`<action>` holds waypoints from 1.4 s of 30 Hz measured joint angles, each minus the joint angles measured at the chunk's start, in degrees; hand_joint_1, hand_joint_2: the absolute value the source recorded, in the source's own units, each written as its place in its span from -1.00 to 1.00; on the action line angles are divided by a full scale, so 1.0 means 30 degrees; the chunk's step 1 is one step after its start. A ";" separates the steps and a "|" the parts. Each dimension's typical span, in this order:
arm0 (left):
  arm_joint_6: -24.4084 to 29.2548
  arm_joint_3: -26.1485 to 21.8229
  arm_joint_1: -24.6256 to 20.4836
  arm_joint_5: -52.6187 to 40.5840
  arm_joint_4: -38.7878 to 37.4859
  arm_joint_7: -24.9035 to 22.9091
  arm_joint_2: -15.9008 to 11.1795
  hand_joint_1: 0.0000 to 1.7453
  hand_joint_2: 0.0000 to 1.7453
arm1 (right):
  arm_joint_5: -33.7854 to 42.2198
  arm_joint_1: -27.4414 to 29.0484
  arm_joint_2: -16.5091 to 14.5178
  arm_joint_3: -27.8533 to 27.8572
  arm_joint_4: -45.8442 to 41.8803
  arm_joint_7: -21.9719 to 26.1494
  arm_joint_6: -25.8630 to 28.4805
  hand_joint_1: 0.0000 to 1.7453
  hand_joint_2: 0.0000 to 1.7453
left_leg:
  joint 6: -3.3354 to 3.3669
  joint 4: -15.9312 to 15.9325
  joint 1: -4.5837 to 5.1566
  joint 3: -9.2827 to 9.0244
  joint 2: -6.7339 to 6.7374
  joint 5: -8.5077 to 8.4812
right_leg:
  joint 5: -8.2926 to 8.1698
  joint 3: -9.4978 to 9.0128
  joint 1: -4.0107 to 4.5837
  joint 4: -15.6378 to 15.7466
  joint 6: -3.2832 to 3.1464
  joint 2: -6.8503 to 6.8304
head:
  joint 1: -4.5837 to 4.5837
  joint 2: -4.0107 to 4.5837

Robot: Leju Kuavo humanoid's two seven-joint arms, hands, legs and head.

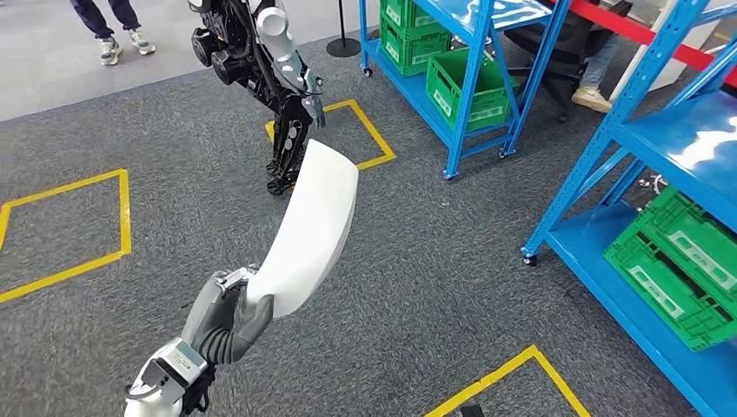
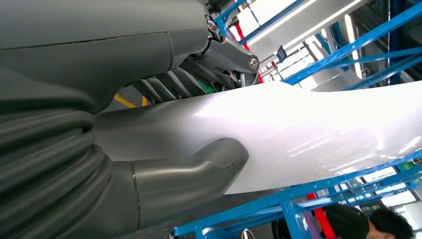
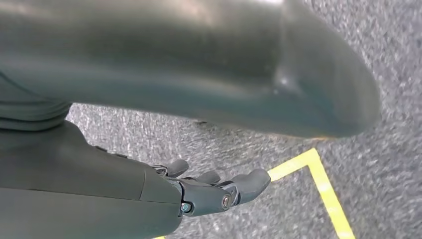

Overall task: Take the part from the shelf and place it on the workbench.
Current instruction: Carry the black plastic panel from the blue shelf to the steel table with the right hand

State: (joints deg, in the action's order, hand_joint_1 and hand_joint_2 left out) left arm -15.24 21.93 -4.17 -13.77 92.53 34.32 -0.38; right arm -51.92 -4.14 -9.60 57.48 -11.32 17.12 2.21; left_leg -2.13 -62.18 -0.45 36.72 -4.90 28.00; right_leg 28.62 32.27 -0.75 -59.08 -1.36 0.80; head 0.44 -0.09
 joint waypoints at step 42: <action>-0.0175 -0.0211 -0.0557 0.0102 -0.0391 -0.1333 0.1100 1.00 1.00 | -0.1635 0.0087 0.0357 -0.1362 -0.0007 -0.0521 0.0294 -1.00 -1.00 | 0.0464 0.0987 0.0245 -0.1048 0.3151 -0.0097 | 0.0048 -0.0049 0.0252 -0.0035 0.0394 -0.2550 | 0.0046 0.0000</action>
State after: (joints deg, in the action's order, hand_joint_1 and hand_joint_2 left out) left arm -15.76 21.30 -5.84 -13.46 91.36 30.32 2.92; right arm -56.82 -3.88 -8.52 53.40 -11.34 15.56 3.09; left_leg -0.73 -59.22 0.29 33.58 4.55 27.71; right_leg 28.76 32.13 0.00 -59.19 -0.17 -6.85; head 0.58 -0.09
